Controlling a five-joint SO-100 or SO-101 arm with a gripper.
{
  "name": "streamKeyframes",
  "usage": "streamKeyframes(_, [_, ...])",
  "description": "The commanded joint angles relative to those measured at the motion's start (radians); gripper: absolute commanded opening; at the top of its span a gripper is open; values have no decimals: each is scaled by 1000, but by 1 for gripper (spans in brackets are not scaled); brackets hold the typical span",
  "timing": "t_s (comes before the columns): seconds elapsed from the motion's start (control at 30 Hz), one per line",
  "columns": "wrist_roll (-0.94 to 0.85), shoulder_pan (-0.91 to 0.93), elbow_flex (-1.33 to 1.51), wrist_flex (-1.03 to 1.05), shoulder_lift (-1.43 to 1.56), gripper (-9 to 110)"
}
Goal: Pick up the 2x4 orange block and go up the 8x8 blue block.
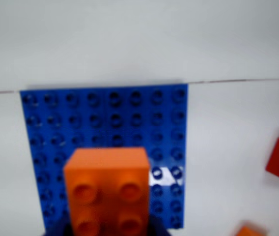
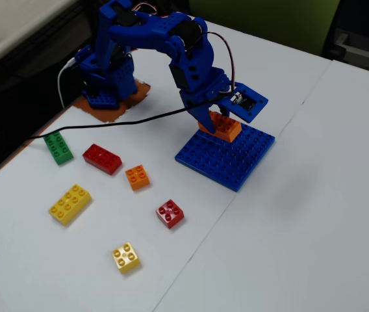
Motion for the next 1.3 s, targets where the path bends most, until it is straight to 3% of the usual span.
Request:
streamKeyframes(0.0, [8,-25,-58,-2,12,0])
streamKeyframes(1.27, [15,-44,-67,52,34,0])
